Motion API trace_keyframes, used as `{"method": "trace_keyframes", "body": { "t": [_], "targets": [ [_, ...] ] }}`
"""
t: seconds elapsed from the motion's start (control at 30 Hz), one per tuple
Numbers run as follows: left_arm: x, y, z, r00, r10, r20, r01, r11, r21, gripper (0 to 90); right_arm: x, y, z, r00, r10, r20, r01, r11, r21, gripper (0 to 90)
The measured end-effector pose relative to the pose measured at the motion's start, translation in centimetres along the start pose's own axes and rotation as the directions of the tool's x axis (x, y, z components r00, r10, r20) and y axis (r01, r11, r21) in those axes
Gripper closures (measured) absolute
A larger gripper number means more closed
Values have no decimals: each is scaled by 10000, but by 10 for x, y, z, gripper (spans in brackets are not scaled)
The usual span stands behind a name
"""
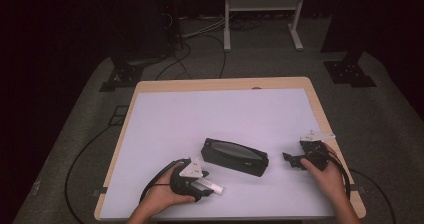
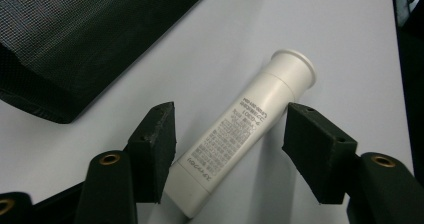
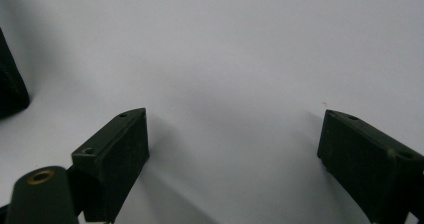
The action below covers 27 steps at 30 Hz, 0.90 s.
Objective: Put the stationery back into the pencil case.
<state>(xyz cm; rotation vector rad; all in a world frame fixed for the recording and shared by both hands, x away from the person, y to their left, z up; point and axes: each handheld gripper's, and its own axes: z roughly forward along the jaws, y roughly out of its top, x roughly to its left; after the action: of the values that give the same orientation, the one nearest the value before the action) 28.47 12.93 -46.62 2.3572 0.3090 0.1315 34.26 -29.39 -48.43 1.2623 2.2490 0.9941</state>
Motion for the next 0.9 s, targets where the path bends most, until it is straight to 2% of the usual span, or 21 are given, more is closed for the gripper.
{"method": "trace_keyframes", "body": {
  "t": [0.2, 0.5, 0.67, 0.77, 0.8, 0.9],
  "targets": [
    [1, 4, 0, 10000, 22, -38, -21, 9998, 185, 431, 0, 0, 0, 10000, -5, 3, 5, 10000, 0, 118],
    [2, 17, 2, 9993, 360, 55, -363, 9976, 598, 487, 0, 0, 0, 10000, 11, -3, -11, 10000, -2, 118],
    [3, 22, 3, 9976, 687, 76, -691, 9914, 1113, 522, 0, 0, 0, 10000, 17, -6, -17, 10000, -2, 118],
    [2, 24, 4, 9973, 718, 146, -730, 9896, 1242, 542, 0, 0, 0, 10000, 16, -8, -16, 10000, -1, 118],
    [2, 27, 4, 9963, 833, 216, -855, 9859, 1441, 547, 0, 0, 0, 10000, 16, -10, -16, 10000, -1, 118],
    [3, 30, 6, 9956, 892, 296, -929, 9818, 1659, 559, 0, 0, 0, 10000, 20, -13, -20, 10000, 3, 118]
  ]
}}
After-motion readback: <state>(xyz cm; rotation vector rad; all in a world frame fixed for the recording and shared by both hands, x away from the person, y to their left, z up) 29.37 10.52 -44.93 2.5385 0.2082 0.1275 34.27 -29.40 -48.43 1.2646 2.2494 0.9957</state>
